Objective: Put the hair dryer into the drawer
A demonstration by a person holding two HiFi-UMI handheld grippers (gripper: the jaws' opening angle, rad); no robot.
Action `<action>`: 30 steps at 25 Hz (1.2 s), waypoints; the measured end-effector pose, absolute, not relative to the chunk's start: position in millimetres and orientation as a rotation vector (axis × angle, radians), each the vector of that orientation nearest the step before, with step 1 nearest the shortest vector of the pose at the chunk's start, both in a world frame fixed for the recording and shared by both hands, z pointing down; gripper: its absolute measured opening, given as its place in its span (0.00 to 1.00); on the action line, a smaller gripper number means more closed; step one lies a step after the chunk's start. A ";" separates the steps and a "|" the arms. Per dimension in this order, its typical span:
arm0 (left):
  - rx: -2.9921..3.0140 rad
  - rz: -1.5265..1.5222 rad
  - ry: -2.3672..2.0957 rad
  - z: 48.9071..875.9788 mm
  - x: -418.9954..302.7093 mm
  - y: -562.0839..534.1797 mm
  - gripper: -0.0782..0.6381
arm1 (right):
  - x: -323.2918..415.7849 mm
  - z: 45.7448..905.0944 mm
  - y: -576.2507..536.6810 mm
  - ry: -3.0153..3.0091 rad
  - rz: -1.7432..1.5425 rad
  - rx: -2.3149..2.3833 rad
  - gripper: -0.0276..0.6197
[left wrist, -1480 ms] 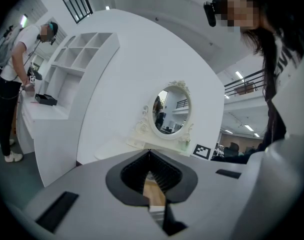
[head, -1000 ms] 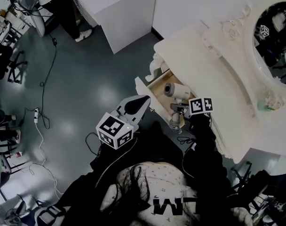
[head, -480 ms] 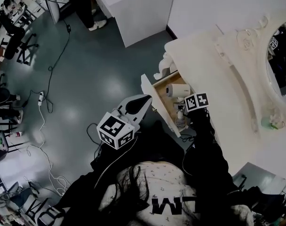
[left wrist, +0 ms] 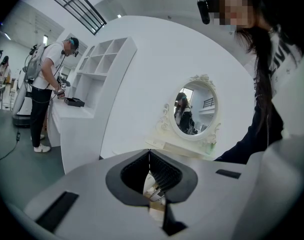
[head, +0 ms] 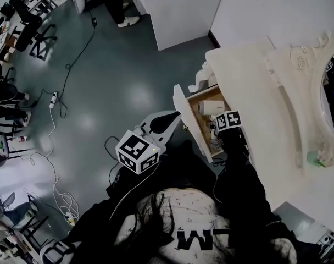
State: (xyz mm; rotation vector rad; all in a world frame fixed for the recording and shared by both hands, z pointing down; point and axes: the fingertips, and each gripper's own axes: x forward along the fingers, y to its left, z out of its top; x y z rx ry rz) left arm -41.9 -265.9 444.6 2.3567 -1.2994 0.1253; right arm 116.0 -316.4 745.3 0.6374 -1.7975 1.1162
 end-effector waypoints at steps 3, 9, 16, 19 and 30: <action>2.346 0.128 -1.314 443.3 -45.4 -263.0 0.11 | 114.0 751.6 -319.1 -1.786 1.120 0.656 0.36; 2.320 0.147 -1.342 447.5 -54.7 -259.0 0.11 | 113.1 772.4 -322.0 -1.745 1.140 0.694 0.36; 2.295 0.170 -1.368 453.3 -64.8 -252.2 0.11 | 120.1 795.2 -323.8 -1.701 1.118 0.760 0.36; 2.286 0.177 -1.378 455.4 -68.3 -249.9 0.11 | 121.5 802.5 -323.0 -1.687 1.124 0.783 0.36; 2.292 0.187 -1.353 458.1 -72.1 -244.7 0.11 | 125.0 804.5 -321.0 -1.706 1.082 0.842 0.43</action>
